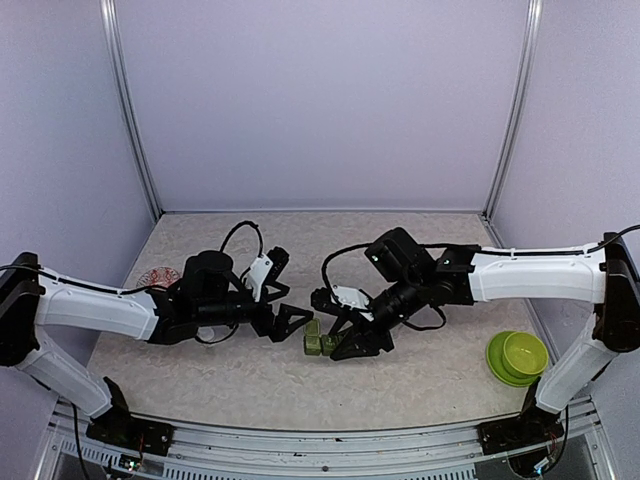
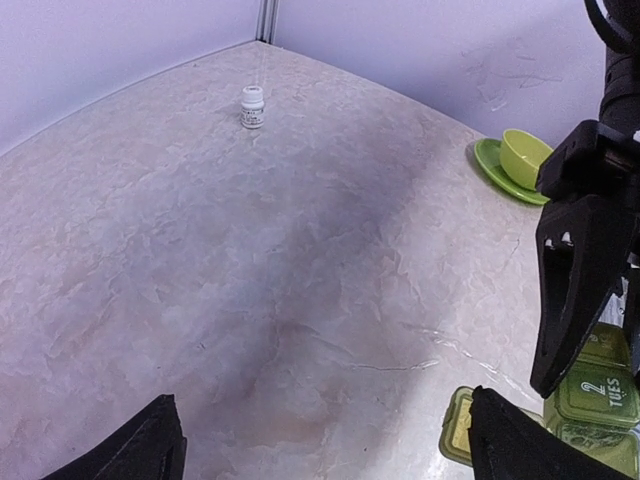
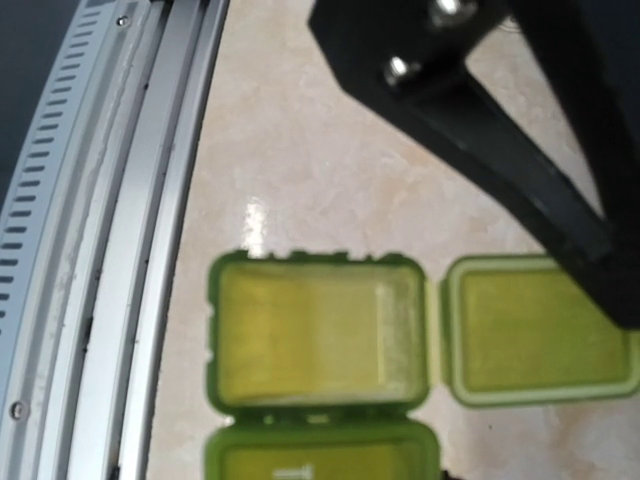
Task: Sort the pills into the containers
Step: Place the pill container at the center of the board.
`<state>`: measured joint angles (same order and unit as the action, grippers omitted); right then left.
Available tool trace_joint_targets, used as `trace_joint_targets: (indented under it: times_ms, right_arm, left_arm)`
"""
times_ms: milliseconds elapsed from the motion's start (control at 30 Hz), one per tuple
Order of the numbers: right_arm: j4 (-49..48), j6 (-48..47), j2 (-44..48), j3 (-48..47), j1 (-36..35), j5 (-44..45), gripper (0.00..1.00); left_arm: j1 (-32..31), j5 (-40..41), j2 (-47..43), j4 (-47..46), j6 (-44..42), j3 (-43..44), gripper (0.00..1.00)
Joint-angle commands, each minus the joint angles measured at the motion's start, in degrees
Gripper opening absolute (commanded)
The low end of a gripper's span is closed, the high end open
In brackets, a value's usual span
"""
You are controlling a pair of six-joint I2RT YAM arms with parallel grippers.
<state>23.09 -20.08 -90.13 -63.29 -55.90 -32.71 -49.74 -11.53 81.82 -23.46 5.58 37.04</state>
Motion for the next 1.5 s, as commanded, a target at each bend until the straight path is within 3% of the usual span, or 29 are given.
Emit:
trace_joint_targets:
  times_ms: [0, 700, 1000, 1167, 1467]
  right_arm:
    - [-0.4, -0.4, 1.3, -1.3, -0.8, 0.4, 0.32]
    - [-3.2, -0.2, 4.7, 0.4, -0.9, 6.0, 0.32]
    - [-3.5, -0.1, 4.1, 0.8, -0.9, 8.4, 0.32]
    - [-4.0, -0.3, 2.2, 0.5, -0.8, 13.8, 0.32]
    - [-5.4, -2.4, -6.3, -3.1, 2.4, 19.6, 0.33]
  left_arm:
    - [0.3, -0.7, 0.9, 1.5, 0.0, 2.1, 0.95]
    - [0.4, -3.9, 1.0, 2.7, -1.2, 1.8, 0.89]
    - [4.1, 9.0, -1.5, 3.6, 4.7, 0.1, 0.96]
    - [7.9, 12.4, -5.5, 1.1, 9.8, -4.1, 0.99]
    - [8.9, 17.5, -8.8, 1.9, 11.4, -6.0, 0.99]
